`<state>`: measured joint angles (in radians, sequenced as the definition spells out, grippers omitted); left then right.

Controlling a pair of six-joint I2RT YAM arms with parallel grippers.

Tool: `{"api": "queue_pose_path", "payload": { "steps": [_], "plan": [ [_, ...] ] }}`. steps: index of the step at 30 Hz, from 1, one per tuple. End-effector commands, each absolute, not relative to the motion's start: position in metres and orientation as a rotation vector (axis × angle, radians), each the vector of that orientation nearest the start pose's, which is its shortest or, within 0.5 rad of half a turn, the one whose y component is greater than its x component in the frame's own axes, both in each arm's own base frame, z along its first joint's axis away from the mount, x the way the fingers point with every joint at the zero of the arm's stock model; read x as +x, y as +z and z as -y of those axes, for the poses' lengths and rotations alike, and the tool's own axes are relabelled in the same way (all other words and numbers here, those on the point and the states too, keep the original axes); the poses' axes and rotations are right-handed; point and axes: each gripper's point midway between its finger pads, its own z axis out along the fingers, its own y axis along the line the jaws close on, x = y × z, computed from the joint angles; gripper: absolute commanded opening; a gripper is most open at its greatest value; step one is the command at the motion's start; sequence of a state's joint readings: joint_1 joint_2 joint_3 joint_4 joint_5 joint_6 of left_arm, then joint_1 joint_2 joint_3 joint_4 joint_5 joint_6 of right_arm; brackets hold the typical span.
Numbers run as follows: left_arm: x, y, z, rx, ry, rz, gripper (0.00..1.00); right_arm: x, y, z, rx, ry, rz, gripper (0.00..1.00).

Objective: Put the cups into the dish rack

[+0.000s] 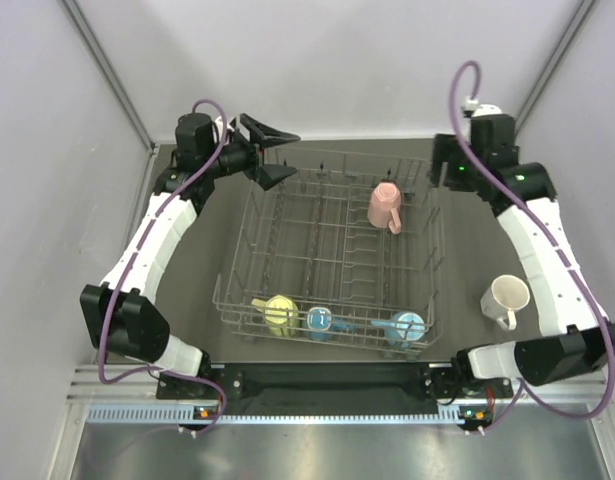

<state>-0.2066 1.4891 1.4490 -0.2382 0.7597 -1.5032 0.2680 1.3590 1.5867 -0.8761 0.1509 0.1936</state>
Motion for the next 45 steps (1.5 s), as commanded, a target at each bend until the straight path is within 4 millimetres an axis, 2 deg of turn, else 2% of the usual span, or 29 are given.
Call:
{"api": "queue_pose_path", "payload": {
  "steps": [1,2,4,5,7,8,9,11,12,16,17,20,23,26,29,33,36,40,45],
  "plan": [
    [0.360,0.399,0.232,-0.685,-1.754,-2.039,0.78,0.340,0.335,-0.038,0.236,0.092,-2.138,0.76],
    [0.359,0.398,0.234,-0.670,-1.746,-2.045,0.78,0.335,0.333,-0.024,0.294,0.073,-2.149,0.76],
    [0.358,0.399,0.235,-0.666,-1.733,-2.049,0.78,0.327,0.334,-0.008,0.387,0.051,-2.141,0.76],
    [0.357,0.399,0.236,-0.663,-1.732,-2.051,0.78,0.321,0.332,0.007,0.459,-0.001,-2.139,0.76],
    [0.357,0.401,0.238,-0.654,-1.734,-2.051,0.79,0.311,0.332,0.022,0.579,-0.044,-2.117,0.76],
    [0.357,0.400,0.240,-0.652,-1.735,-2.055,0.78,0.304,0.330,0.038,0.658,-0.122,-2.094,0.77],
    [0.357,0.400,0.241,-0.650,-1.737,-2.056,0.79,0.297,0.324,0.042,0.723,-0.143,-2.103,0.77],
    [0.358,0.401,0.242,-0.643,-1.741,-2.060,0.78,0.283,0.315,0.071,0.871,-0.262,-2.080,0.77],
    [0.359,0.401,0.242,-0.640,-1.742,-2.063,0.78,0.279,0.307,0.078,0.951,-0.289,-2.075,0.78],
    [0.359,0.402,0.245,-0.618,-1.757,-2.070,0.78,0.247,0.263,0.106,1.224,-0.424,-2.140,0.78],
    [0.358,0.402,0.246,-0.613,-1.765,-2.078,0.78,0.242,0.244,0.105,1.285,-0.422,-2.186,0.79],
    [0.358,0.398,0.248,-0.610,-1.783,-2.099,0.78,0.224,0.210,0.104,1.403,-0.461,-2.273,0.78],
    [0.359,0.395,0.250,-0.606,-1.795,-2.127,0.78,0.212,0.187,0.097,1.515,-0.469,-2.311,0.77],
    [0.360,0.392,0.252,-0.604,-1.796,-2.155,0.78,0.206,0.172,0.089,1.568,-0.450,-2.335,0.77],
    [0.361,0.392,0.254,-0.607,-1.807,-2.173,0.77,0.208,0.160,0.086,1.578,-0.406,-2.309,0.76],
    [0.359,0.400,0.256,-0.570,-1.834,-2.176,0.77,0.207,0.149,0.085,1.591,-0.389,-2.277,0.76],
    [0.355,0.398,0.255,-0.557,-1.831,-2.196,0.77,0.205,0.139,0.084,1.599,-0.392,-2.288,0.74],
    [0.349,0.396,0.255,-0.542,-1.838,-2.215,0.77,0.206,0.126,0.085,1.596,-0.393,-2.280,0.66],
    [0.347,0.401,0.254,-0.513,-1.853,-2.212,0.77,0.212,0.115,0.087,1.566,-0.372,-2.269,0.62]
  ]
}}
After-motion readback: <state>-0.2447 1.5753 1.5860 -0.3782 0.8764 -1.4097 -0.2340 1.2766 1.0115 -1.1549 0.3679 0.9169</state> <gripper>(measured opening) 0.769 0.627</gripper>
